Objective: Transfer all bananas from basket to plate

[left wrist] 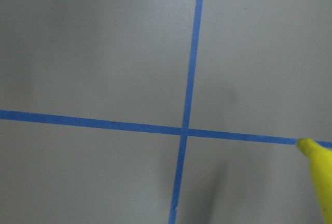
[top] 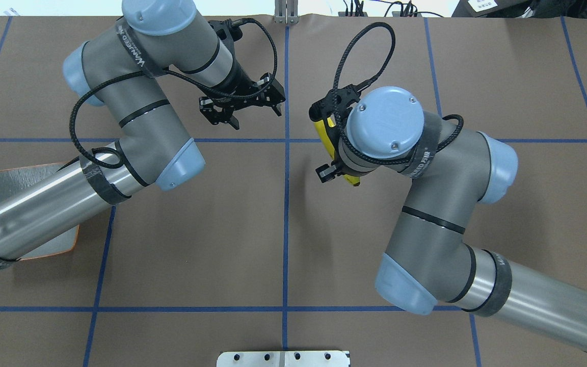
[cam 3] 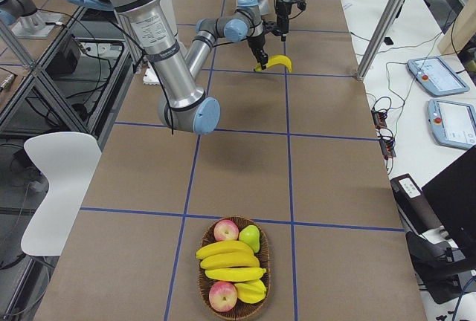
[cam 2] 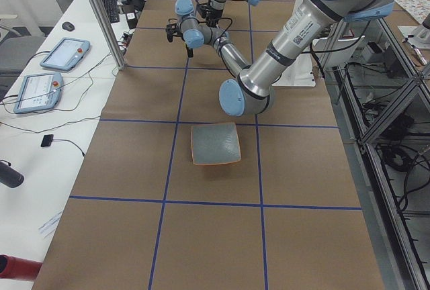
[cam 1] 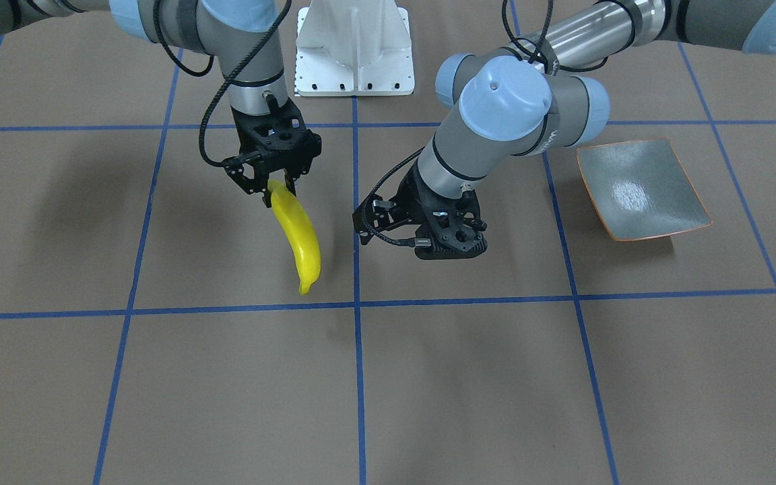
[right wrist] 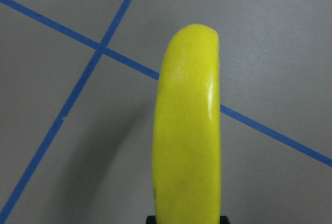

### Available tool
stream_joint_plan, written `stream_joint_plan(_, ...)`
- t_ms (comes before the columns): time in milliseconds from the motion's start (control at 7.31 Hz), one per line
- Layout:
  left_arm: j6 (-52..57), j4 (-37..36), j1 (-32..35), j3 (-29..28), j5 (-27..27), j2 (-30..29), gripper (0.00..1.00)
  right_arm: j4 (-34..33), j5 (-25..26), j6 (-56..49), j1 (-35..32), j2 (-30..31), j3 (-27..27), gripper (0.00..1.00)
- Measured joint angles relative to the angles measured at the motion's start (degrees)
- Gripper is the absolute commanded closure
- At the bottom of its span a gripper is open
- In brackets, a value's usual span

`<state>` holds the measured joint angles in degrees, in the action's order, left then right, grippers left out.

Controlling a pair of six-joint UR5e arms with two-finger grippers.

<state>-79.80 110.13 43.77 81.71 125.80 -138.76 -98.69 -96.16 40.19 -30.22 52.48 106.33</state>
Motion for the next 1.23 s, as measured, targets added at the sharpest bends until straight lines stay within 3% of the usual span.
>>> stream_joint_plan(274, -4.46, 4.55, -0.08, -3.67, -0.08, -2.04, 0.01, -0.07, 1.55, 0.06, 1.12, -1.19, -0.52, 1.00)
stream_joint_plan(821, -9.08, 5.87, -1.63, -4.94, -0.06, -3.12, 0.01, -0.01, 5.42, 0.07, 3.08, -2.35, -0.44, 1.00)
stream_joint_plan(958, -9.92, 5.93, -2.19, -4.96, -0.05, -3.36, 0.09, -0.01, 6.13, 0.07, 3.33, -2.54, -0.44, 1.00)
stream_joint_plan(1094, -10.29, 5.96, -2.53, -4.98, -0.07, -3.49, 0.30, -0.01, 6.82, 0.07, 3.57, -2.68, -0.45, 1.00)
stream_joint_plan(1231, -10.45, 5.97, -2.78, -4.98, -0.05, -3.56, 0.62, -0.01, 7.26, 0.07, 3.74, -2.78, -0.40, 1.00)
